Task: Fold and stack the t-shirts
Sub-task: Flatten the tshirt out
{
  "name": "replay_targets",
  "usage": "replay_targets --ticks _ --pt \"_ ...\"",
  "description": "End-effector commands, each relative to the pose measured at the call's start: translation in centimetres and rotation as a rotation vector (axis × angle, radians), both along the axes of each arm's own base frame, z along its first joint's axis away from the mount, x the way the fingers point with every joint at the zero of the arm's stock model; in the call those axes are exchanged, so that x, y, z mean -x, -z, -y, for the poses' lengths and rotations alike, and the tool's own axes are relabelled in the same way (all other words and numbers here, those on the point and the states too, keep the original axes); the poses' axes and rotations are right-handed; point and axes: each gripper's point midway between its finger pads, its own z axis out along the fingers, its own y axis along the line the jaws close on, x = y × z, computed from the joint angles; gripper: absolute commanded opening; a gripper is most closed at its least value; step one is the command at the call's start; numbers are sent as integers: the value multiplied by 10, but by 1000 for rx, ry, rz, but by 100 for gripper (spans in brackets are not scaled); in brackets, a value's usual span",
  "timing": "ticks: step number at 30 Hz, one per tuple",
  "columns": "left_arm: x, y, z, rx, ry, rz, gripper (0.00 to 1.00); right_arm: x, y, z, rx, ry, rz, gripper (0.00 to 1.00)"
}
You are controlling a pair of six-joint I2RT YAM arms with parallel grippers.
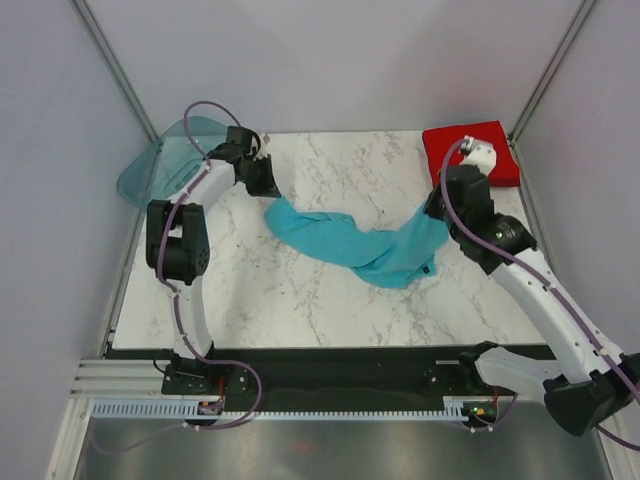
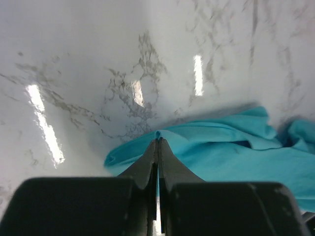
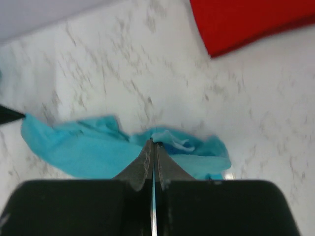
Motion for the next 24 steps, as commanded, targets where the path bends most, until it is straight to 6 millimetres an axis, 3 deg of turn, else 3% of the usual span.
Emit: replay_targets --ticks 1,2,3,4,5,7,8,9,11,12,13,14,15,16,17,18,19,22,24 --pt "-32 -168 -20 124 -189 314 2 -48 -115 30 21 161 298 0" --pt "-33 -184 -29 134 -216 340 2 -52 -153 35 -5 182 373 0" --pt "-30 -218 -32 158 -228 403 2 -62 -162 36 -1 191 384 0" --pt "-27 -231 -35 183 -245 415 2 -64 -176 43 13 203 403 0" --pt "-24 -243 -42 200 -257 431 2 -61 -208 47 -6 215 464 0" --pt "-7 -264 -46 230 -259 454 2 -54 -231 53 -9 227 495 0" --pt "-2 -264 -50 221 -269 450 2 -50 -233 53 -10 220 497 0" --pt "6 -248 -53 202 -279 406 2 -40 -237 56 -20 219 507 0" --pt "22 -242 -58 168 -276 401 2 -21 -217 59 -36 209 463 0" --pt "33 -214 -60 145 -281 340 2 -15 -204 59 -38 199 433 0" --pt "41 -202 -63 122 -284 319 2 -7 -188 59 -40 183 398 0" --pt "54 -203 -66 114 -290 326 2 7 -164 55 -69 144 363 0" --pt "68 -176 -68 93 -298 267 2 15 -151 53 -73 124 342 0" --pt "75 -169 -74 64 -317 262 2 23 -135 55 -70 121 307 0" --pt "87 -177 -79 50 -333 294 2 35 -117 60 -65 128 282 0" --pt "95 -166 -89 2 -358 287 2 41 -111 64 -56 136 270 0" --pt "100 -171 -93 -11 -368 309 2 44 -102 68 -38 146 253 0" --pt "113 -215 -98 1 -390 433 2 50 -121 77 -25 173 301 0" --pt "122 -268 -95 51 -387 557 2 47 -135 76 -24 168 322 0"
